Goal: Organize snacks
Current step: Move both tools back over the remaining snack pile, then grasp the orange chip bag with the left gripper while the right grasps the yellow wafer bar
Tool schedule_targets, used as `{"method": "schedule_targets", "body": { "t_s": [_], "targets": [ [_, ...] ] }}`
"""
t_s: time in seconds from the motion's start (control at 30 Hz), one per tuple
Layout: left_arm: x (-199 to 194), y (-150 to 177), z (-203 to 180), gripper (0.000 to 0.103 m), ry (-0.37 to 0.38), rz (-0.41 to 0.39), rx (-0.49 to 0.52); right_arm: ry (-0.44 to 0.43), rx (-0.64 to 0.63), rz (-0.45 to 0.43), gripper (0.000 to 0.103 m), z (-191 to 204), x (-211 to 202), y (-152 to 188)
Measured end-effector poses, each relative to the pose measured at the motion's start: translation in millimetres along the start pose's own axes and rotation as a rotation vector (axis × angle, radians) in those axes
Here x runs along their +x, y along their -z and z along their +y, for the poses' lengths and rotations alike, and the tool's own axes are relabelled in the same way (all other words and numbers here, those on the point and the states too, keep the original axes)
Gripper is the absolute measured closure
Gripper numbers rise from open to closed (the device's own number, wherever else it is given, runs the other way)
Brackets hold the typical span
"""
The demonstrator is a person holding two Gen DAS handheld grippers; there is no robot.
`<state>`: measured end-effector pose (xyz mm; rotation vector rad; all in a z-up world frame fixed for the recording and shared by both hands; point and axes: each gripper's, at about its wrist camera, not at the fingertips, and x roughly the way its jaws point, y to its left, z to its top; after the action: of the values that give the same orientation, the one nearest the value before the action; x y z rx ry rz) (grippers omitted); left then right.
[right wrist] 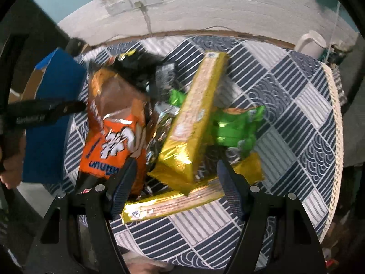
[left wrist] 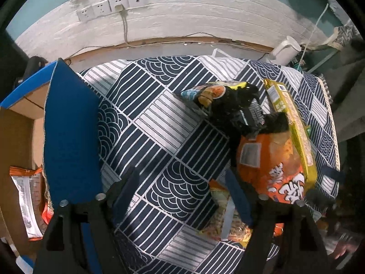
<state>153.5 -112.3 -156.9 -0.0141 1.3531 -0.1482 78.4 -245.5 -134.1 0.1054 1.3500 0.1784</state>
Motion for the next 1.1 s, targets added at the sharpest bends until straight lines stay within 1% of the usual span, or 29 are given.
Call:
{"method": "schedule_targets", "body": {
  "t_s": [0.13, 0.27, 0.53, 0.7, 0.73, 0.77, 0.8, 0.83, 0.9, 0.93, 1.1],
  "targets": [
    [-0.4, 0.1, -0.9, 0.022, -0.007, -0.002, 0.004, 0.022, 0.044, -0.03, 0.03, -15.0, -7.7, -15.0],
    [0.8, -2.3, -0.4, 0.022, -0.014, -0.001, 0.003, 0.031, 0.083, -0.04, 0.03, -20.7, 0.6, -38.3],
    [5.7, -7.0, 4.3, 0.022, -0.066, -0.012, 0.064, 0.064, 0.067, 0.019, 0.03, -19.1, 37.6, -62.6],
    [9.9, -7.2, 6.4, 0.022, -0.049, 0.008, 0.057, 0.078, 0.065, 0.047, 0.03, -18.2, 54.4, -69.2],
    [9.5, -7.4, 5.8, 0.022, -0.046, 0.008, 0.061, 0.077, 0.065, 0.052, 0.033, -18.4, 56.5, -69.1],
    [8.8, -7.2, 4.8, 0.022, -0.043, 0.006, 0.069, 0.076, 0.063, 0.06, 0.042, -18.3, 59.5, -68.9],
    [8.0, -6.4, 4.0, 0.022, -0.043, 0.003, 0.075, 0.074, 0.063, 0.075, 0.047, -18.6, 63.0, -67.8],
    [7.7, -6.1, 2.9, 0.022, -0.043, 0.002, 0.081, 0.072, 0.065, 0.082, 0.054, -19.7, 65.0, -67.0],
    [6.7, -5.3, 1.7, 0.022, -0.04, 0.004, 0.08, 0.083, 0.059, 0.069, 0.064, -21.6, 63.7, -65.0],
    [6.1, -5.2, 1.1, 0.022, -0.033, 0.006, 0.075, 0.09, 0.052, 0.056, 0.071, -22.5, 60.5, -64.5],
    [-2.4, -3.4, -8.5, 0.022, 0.022, 0.006, 0.052, 0.104, 0.045, 0.0, 0.076, -28.3, 41.2, -59.9]
  ]
}}
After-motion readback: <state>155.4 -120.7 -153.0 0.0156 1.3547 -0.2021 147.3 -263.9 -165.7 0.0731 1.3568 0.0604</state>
